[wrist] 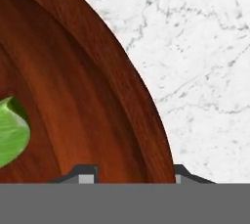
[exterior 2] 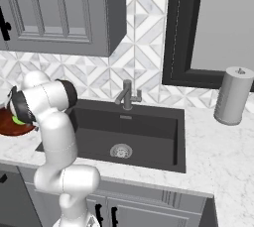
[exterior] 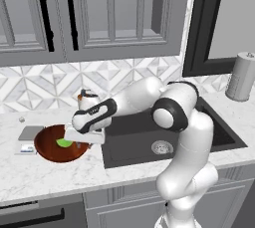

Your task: Pick the lemon wedge from the sink and place it in the bowl. Then pick the bowl and place it in the microwave. Then close the microwave door and press the start button.

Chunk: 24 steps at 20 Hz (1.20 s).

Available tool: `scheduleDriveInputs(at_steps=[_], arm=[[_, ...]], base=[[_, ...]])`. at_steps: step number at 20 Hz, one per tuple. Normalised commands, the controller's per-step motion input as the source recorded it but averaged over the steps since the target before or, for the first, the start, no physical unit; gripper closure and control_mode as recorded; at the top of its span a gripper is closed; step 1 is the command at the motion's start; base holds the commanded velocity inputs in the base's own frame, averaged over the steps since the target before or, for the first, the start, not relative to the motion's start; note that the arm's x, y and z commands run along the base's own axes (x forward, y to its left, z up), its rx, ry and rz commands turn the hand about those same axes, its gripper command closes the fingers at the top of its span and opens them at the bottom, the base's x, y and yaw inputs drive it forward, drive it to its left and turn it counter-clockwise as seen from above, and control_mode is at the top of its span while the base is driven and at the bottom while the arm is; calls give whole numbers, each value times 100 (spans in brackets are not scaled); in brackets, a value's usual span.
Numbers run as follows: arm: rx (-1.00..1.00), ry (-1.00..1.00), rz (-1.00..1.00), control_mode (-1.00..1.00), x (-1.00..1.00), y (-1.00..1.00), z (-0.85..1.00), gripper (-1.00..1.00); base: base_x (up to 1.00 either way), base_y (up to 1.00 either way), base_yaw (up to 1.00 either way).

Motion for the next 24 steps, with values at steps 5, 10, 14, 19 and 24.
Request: scheduleDriveInputs(at_steps=[5,10,14,19,24], arm=[[6,-12,-7,-100,-27,-19,0,100],[5,-23,-14,-100,-39,-9,0,100],[5,-29,-19,-100,-39,-2,-5,100],[19,-19,-29,-100,-36,-13,13,100],[27,2,-29,-100,-26,-41,57,100]], base=[[0,0,0],[0,0,0],[0,0,0],[0,0,0],[0,0,0]])
